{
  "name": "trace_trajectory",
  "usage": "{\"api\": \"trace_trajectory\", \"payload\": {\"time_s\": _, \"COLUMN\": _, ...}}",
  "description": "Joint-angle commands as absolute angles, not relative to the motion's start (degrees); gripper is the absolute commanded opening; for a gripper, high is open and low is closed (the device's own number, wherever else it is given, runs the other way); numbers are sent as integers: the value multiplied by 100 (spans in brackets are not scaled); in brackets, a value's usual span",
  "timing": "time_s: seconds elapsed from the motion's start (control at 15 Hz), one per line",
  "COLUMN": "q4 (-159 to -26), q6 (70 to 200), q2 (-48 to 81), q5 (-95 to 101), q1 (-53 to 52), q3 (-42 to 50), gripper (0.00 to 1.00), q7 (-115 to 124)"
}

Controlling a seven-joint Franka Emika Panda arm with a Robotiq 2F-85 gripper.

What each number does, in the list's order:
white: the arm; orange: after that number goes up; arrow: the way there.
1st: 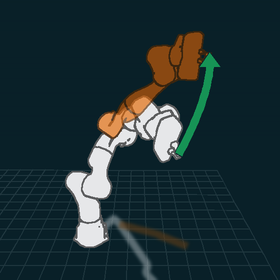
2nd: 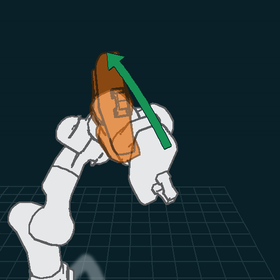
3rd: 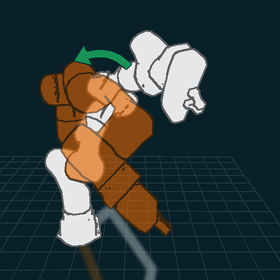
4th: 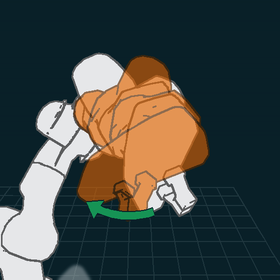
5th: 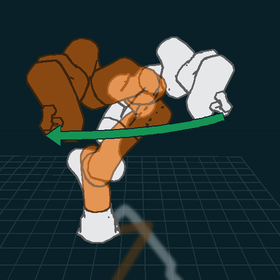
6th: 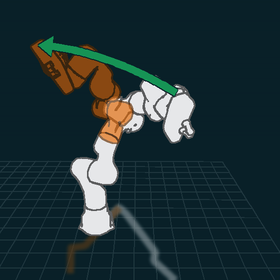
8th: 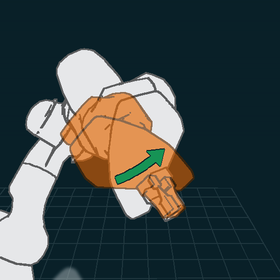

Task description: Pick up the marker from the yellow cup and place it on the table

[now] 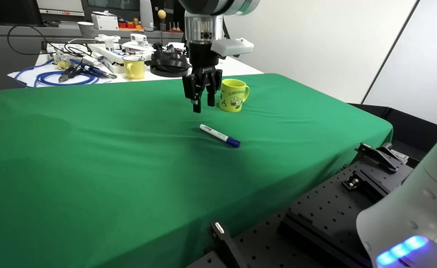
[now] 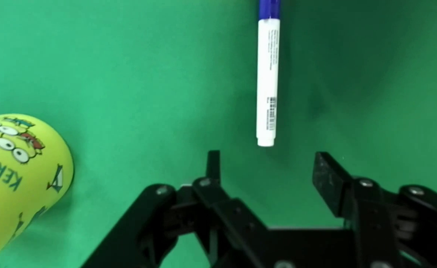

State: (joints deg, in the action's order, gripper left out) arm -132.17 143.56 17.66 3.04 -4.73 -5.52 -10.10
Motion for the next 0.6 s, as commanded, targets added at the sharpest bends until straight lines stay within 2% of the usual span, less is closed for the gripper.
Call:
{"api": "trace_trajectory", "payload": {"time_s": 0.0, "q4": -13227, "q6": 13862, "q2": 1210, "q5": 191, "q1": -312, "q3": -596, "gripper": 96, "q7": -1281}}
{"api": "trace_trajectory", "payload": {"time_s": 0.07, "q4": -13188, "q6": 14093, "q2": 1482, "q5": 289, "q1": -401, "q3": -569, "gripper": 99, "q7": -1098}}
{"api": "trace_trajectory", "payload": {"time_s": 0.13, "q4": -13191, "q6": 14040, "q2": 1388, "q5": 288, "q1": -388, "q3": -563, "gripper": 85, "q7": -1126}}
{"api": "trace_trajectory", "payload": {"time_s": 0.27, "q4": -13198, "q6": 14054, "q2": 1408, "q5": 292, "q1": -392, "q3": -566, "gripper": 99, "q7": -1125}}
{"api": "trace_trajectory", "payload": {"time_s": 0.53, "q4": -13198, "q6": 14081, "q2": 1509, "q5": 295, "q1": -397, "q3": -572, "gripper": 100, "q7": -1124}}
